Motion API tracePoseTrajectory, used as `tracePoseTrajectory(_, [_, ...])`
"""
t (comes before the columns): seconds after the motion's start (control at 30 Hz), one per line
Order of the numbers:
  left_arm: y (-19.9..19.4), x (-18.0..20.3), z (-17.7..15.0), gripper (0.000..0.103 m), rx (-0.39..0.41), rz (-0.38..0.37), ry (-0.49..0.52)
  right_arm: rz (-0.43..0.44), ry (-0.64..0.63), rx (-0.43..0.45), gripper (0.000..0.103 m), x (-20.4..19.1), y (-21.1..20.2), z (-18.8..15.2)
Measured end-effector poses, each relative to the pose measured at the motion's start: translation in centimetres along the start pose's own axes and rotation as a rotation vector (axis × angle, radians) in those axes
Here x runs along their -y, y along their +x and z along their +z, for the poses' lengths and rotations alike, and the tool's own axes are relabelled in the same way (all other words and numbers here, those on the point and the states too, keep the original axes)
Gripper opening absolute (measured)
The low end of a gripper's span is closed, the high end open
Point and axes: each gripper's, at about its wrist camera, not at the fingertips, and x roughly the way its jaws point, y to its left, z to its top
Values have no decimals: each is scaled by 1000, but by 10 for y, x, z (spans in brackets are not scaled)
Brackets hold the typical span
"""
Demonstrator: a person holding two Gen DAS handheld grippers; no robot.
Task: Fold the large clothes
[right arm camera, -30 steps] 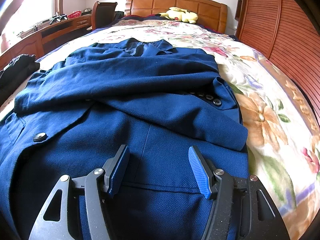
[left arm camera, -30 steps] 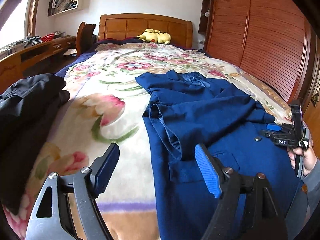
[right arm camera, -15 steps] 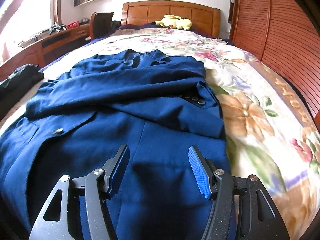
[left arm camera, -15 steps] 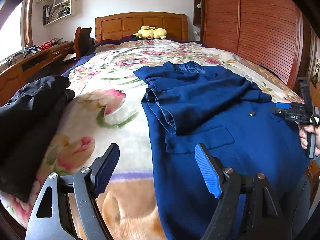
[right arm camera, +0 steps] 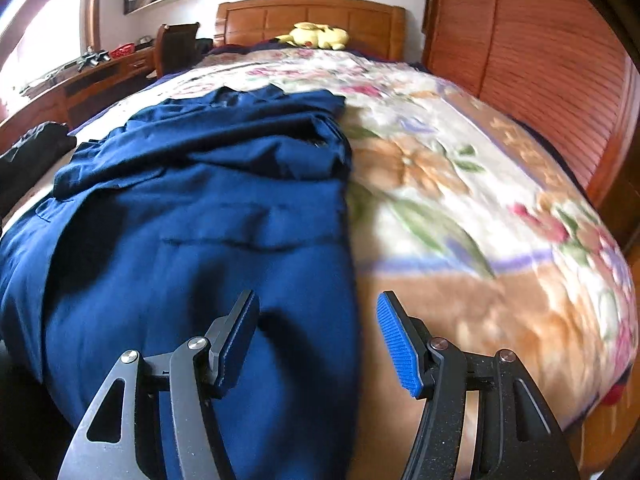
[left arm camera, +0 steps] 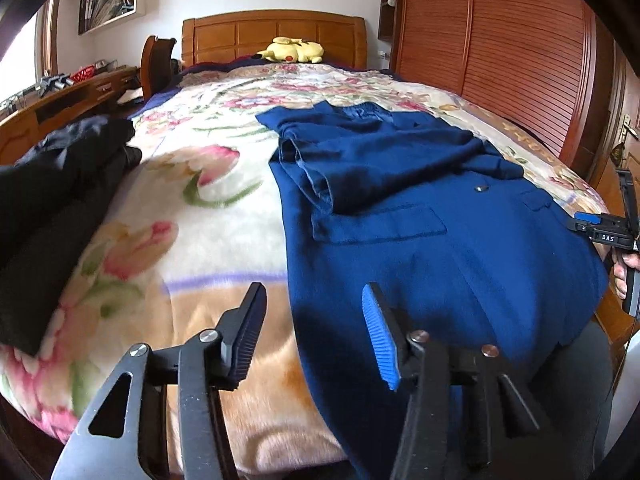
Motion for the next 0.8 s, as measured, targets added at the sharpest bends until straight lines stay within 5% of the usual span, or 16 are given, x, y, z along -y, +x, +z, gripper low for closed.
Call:
tracePoseTrajectory(0.5, [-14,-4,-31,33,-29,-9,-27,124,-59,-63,56,1,-20,-25])
tracePoseTrajectory(0.6, [-15,-8,-32,33,-30,-26,-54,136,-55,-55,49,0,-19,-26])
tracePoseTrajectory(0.7, [-16,-6,-33,33,-39,-30,-43,142,-52,-41,31,0,-22,-26])
tracePoseTrajectory(0.73, [-17,-5,-33,33,-40,-31,-37,143,-50,-30,15,1,-25,-26])
tracePoseTrajectory(0.8, [-17,-1,-35,33,-43,-35,-26,154,-38,-9,8,-1,-29,-28])
